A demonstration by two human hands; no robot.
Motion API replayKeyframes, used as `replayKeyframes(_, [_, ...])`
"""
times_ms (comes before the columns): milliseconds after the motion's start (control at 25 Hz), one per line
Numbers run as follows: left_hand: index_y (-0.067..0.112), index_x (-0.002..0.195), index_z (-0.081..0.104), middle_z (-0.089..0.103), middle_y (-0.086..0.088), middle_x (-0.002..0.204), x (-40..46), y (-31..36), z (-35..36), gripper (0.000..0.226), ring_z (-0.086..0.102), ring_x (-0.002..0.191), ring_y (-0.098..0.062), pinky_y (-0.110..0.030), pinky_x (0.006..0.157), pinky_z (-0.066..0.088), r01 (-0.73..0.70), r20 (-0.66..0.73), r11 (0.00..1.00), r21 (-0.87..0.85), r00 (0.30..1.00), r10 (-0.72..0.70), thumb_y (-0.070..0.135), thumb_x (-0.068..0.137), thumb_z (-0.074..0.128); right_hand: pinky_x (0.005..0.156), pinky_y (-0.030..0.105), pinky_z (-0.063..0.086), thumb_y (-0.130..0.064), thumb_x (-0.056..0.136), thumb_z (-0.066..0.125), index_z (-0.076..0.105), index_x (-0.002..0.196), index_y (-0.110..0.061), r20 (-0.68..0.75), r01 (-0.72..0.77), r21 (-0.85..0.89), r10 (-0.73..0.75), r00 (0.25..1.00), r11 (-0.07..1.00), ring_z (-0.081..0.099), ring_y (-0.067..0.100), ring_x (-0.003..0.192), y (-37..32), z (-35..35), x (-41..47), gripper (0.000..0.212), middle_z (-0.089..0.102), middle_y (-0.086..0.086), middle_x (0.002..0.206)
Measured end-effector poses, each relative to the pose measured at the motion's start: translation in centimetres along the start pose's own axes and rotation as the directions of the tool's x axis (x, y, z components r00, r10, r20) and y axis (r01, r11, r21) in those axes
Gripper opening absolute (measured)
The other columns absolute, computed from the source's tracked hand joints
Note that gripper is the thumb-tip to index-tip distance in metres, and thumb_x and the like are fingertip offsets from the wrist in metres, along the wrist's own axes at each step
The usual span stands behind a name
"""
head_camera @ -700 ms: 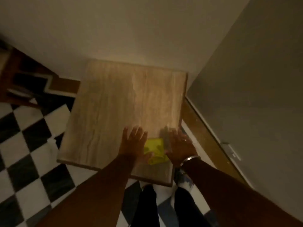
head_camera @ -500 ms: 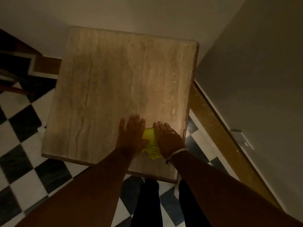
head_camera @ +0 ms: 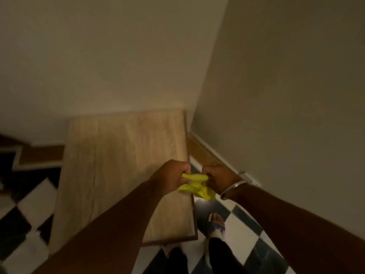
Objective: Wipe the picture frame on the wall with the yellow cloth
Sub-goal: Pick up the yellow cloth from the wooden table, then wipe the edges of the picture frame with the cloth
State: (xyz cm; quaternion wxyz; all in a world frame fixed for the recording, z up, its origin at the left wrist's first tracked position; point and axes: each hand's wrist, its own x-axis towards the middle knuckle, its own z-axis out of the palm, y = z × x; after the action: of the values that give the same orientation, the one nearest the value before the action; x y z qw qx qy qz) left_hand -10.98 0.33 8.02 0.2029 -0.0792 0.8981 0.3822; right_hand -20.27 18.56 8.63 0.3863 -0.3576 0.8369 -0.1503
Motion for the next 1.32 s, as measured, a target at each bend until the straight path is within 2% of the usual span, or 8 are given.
replayKeyframes(160, [0.013,0.078,0.07,0.072,-0.009,0.076,4.4,18.3,-12.9,0.016,0.062,0.07,-0.022,-0.031,0.059,0.038,-0.345,-0.056,0.918,0.194,0.931,0.362,0.018,0.067,0.081,0.081,0.035,0.041,-0.02,0.077,0.072,0.067,0.101,-0.009,-0.433,-0.077,-0.095,0.028,0.901,0.992,0.058,0.035,0.096,-3.2,-18.4,-10.9,0.027,0.064,0.02,0.1])
replayKeyframes(320, [0.016,0.076,0.07,0.061,0.003,0.066,2.7,41.0,-24.7,0.012,0.054,0.063,-0.014,-0.026,0.058,0.036,-0.565,-0.168,0.761,0.319,0.756,0.632,0.015,0.067,0.079,0.073,0.026,0.043,-0.018,0.073,0.077,0.06,0.109,-0.012,-0.814,-0.12,-0.05,0.029,0.58,0.992,0.062,0.028,0.088,-7.2,-36.5,-27.5,0.04,0.066,0.009,0.095])
replayKeyframes(440, [0.021,0.079,0.073,0.066,0.004,0.07,-2.9,57.4,-31.2,0.012,0.058,0.063,-0.013,-0.029,0.059,0.046,-0.695,-0.282,0.574,0.434,0.5,0.819,0.022,0.068,0.08,0.067,0.026,0.041,-0.016,0.076,0.074,0.055,0.099,-0.014,-0.963,-0.113,-0.136,-0.105,0.247,0.984,0.054,0.02,0.076,-10.6,-45.8,-41.5,0.03,0.059,0.001,0.088])
replayKeyframes(680, [0.033,0.097,0.073,0.048,0.007,0.101,-13.5,81.4,-35.2,0.021,0.055,0.082,-0.009,-0.025,0.064,0.05,-0.716,-0.368,0.213,0.665,-0.065,0.928,0.041,0.077,0.073,0.061,0.017,0.04,-0.018,0.081,0.069,0.057,0.095,-0.016,-0.88,-0.328,-0.382,-0.449,-0.157,0.864,0.052,0.017,0.078,-13.0,-56.5,-64.0,0.019,0.053,0.002,0.097])
replayKeyframes(760, [0.031,0.095,0.073,0.047,0.007,0.098,-15.9,86.5,-34.6,0.021,0.053,0.083,-0.009,-0.022,0.062,0.049,-0.668,-0.372,0.125,0.733,-0.24,0.897,0.039,0.076,0.075,0.064,0.019,0.048,-0.022,0.082,0.068,0.058,0.093,-0.013,-0.802,-0.431,-0.437,-0.559,-0.21,0.79,0.053,0.016,0.08,-13.3,-58.5,-69.3,0.017,0.053,0.004,0.101])
replayKeyframes(920, [0.024,0.089,0.073,0.055,-0.001,0.1,-19.4,93.9,-34.4,0.019,0.056,0.096,-0.022,-0.047,0.076,0.054,-0.51,-0.375,0.097,0.854,-0.476,0.795,0.035,0.074,0.078,0.071,0.036,0.051,-0.02,0.083,0.064,0.059,0.091,-0.009,-0.719,-0.559,-0.438,-0.647,-0.252,0.704,0.055,0.027,0.085,-15.1,-62.2,-76.7,0.014,0.057,0.012,0.099])
replayKeyframes(1120, [0.026,0.095,0.068,0.054,-0.006,0.134,-21.3,98.7,-36.1,0.026,0.052,0.12,-0.033,-0.049,0.096,0.035,-0.345,-0.366,0.206,0.916,-0.506,0.781,0.045,0.078,0.071,0.073,0.045,0.051,-0.015,0.081,0.056,0.051,0.108,-0.019,-0.641,-0.758,-0.238,-0.685,-0.347,0.607,0.054,0.036,0.095,-17.9,-65.2,-77.9,0.028,0.058,0.012,0.103])
replayKeyframes(1320, [0.024,0.136,0.047,0.036,-0.009,0.155,-18.0,97.1,-39.7,0.062,0.03,0.143,-0.032,-0.057,0.116,0.02,-0.247,-0.335,0.237,0.94,-0.528,0.78,0.06,0.085,0.043,0.083,0.047,0.05,-0.026,0.09,0.051,0.055,0.12,-0.019,-0.678,-0.852,-0.221,-0.703,-0.215,0.474,0.056,0.037,0.105,-15.8,-65.7,-76.1,0.031,0.058,0.013,0.121])
